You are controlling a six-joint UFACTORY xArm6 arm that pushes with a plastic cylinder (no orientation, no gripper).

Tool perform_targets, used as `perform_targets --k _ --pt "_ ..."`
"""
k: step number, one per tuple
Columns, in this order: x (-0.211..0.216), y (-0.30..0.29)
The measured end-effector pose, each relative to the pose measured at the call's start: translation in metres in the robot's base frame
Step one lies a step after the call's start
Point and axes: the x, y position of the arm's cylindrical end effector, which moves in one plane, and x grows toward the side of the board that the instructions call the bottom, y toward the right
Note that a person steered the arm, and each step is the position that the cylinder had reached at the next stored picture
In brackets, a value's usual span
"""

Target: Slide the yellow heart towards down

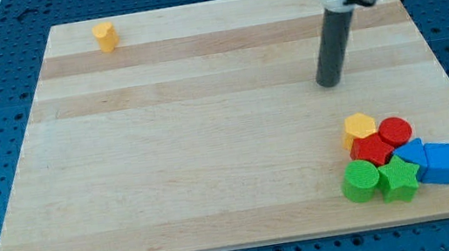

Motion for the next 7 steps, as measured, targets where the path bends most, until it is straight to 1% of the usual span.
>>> perform_targets --k 2,3,4,5,6,7 --pt "-0.084 -0.038" --pt "-0.137 -0.068" --pt "-0.181 -0.107" --pt "-0.206 -0.154" --pt "-0.208 -0.198" --pt "-0.208 -0.256"
